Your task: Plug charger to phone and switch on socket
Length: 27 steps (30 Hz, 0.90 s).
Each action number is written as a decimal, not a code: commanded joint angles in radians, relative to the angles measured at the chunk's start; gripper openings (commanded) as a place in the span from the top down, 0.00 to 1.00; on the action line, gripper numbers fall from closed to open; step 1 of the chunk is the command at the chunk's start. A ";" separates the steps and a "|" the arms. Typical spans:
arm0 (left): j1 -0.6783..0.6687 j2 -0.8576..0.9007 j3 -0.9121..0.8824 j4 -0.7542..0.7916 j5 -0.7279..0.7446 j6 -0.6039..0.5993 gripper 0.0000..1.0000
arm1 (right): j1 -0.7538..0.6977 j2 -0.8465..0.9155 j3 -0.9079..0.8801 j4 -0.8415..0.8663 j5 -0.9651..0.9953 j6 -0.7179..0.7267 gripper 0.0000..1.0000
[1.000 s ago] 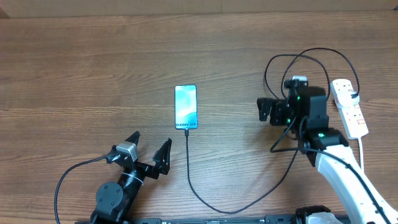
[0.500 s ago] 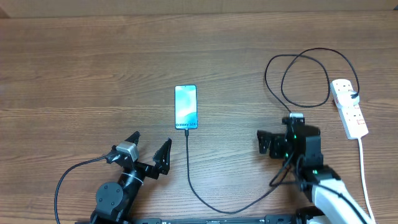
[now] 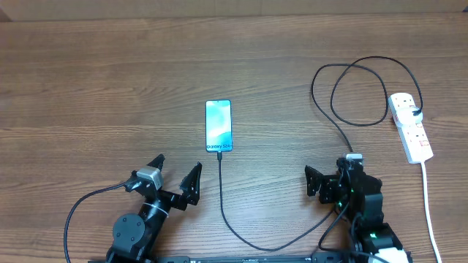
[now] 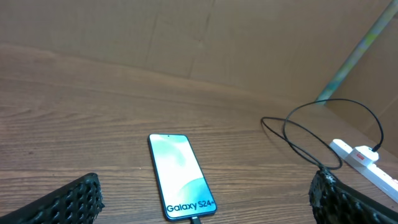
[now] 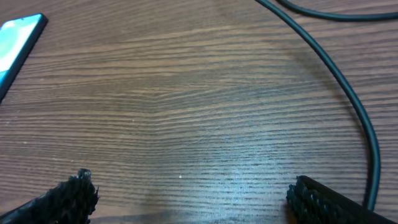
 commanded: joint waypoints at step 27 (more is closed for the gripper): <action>0.006 -0.012 -0.003 -0.003 -0.006 -0.004 0.00 | 0.004 -0.668 -0.014 -0.057 0.008 0.002 0.00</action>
